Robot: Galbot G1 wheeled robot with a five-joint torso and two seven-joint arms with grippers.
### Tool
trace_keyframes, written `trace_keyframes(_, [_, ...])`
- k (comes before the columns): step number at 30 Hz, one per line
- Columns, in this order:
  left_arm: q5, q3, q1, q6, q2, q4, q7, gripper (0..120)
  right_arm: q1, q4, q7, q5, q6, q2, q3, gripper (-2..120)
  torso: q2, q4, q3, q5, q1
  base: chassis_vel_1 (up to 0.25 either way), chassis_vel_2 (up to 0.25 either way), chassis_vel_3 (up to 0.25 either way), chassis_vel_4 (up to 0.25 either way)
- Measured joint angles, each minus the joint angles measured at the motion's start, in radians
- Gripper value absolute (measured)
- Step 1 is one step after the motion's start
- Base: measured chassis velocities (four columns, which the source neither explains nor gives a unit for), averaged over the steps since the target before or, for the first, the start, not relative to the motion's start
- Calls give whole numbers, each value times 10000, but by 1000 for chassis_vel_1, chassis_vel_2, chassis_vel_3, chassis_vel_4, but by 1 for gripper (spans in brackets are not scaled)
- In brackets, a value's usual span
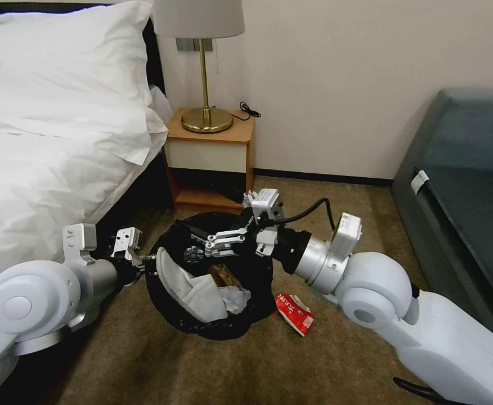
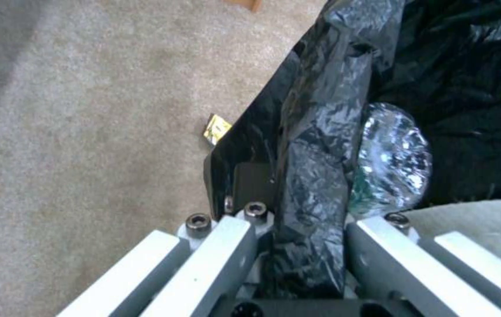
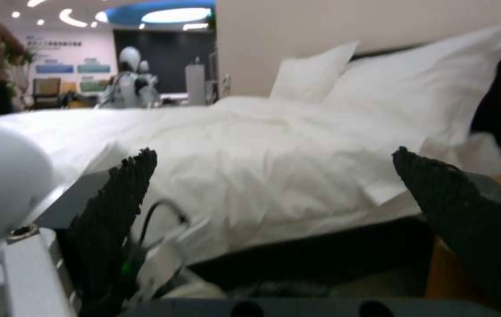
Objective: Pick up the trash bin, then pick up the garbage on the floor and place it into the trash bin.
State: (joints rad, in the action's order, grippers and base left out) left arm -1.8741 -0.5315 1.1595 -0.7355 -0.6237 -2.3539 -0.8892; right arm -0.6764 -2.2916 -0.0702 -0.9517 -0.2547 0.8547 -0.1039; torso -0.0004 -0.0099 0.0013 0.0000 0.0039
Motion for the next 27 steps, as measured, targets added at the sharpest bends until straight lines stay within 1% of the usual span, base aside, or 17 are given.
trace_keyframes(1, [191, -45, 47, 0, -5, 24, 120, 1, 207, -11, 191, -239, 13, 8, 222, 100, 0, 1, 0, -1, 0, 0, 0, 0, 0])
trace_keyframes(2, [191, -45, 47, 0, -5, 24, 120, 1, 207, -11, 191, -239, 13, 8, 222, 100, 0, 1, 0, -1, 0, 0, 0, 0, 0])
trace_keyframes(5, [841, -50, 76, -1, -84, 93, 402, 1, 681, 176, 538, -820, -59, 117, 683, 100, 0, 1, 1, -1, 0, 0, 0, 0, 0])
trace_keyframes(10, [1101, -90, 123, 0, -94, 110, 509, 1, 1178, 478, 948, -1167, -103, 223, 1005, 100, 0, 2, 1, -1, 0, 0, 0, 0, 0])
trace_keyframes(12, [1413, -242, 229, -1, -98, 149, 682, 1, 1371, 766, 1278, -1367, -217, 248, 1284, 100, 0, 3, 1, -1, 0, 0, 0, 0, 0])
trace_keyframes(13, [1413, -242, 229, -1, -98, 149, 682, 1, 1371, 766, 1278, -1367, -217, 248, 1284, 100, 0, 3, 1, -1, 0, 0, 0, 0, 0])
trace_keyframes(15, [1818, -408, 255, -1, -136, 259, 958, 1, 1283, 1157, 1458, -1252, -265, 172, 1557, 100, 0, 3, 1, 0, 0, 0, 0, 0, 0])
trace_keyframes(16, [1818, -408, 255, -1, -136, 259, 958, 1, 1283, 1157, 1458, -1252, -265, 172, 1557, 100, 0, 3, 1, 0, 0, 0, 0, 0, 0])
trace_keyframes(17, [1907, -517, 250, 0, -143, 314, 1033, 1, 1138, 1414, 1608, -1208, -325, 71, 1826, 100, 0, 3, 2, 0, 1, 0, 0, 0, 0])
trace_keyframes(22, [1892, -631, 233, 0, -128, 327, 1101, 1, 765, 1965, 1707, -1144, -540, -133, 2376, 100, 0, 0, 1, 1, 0, 0, 0, 0, 0])
trace_keyframes(24, [1844, -791, 253, 0, -160, 336, 1095, 1, 358, 2661, 1608, -895, -603, -244, 2527, 100, 0, 2, 1, 0, 0, 0, 0, 0, 0])
trace_keyframes(25, [1844, -791, 253, 0, -160, 336, 1095, 1, 358, 2661, 1608, -895, -603, -244, 2527, 100, 0, 2, 1, 0, 0, 0, 0, 0, 0])
trace_keyframes(27, [1817, -892, 227, 0, -176, 382, 1095, 1, -84, 3208, 1369, -541, -567, -349, 2521, 100, 0, 3, 1, 0, 0, 0, 0, 0, 0])
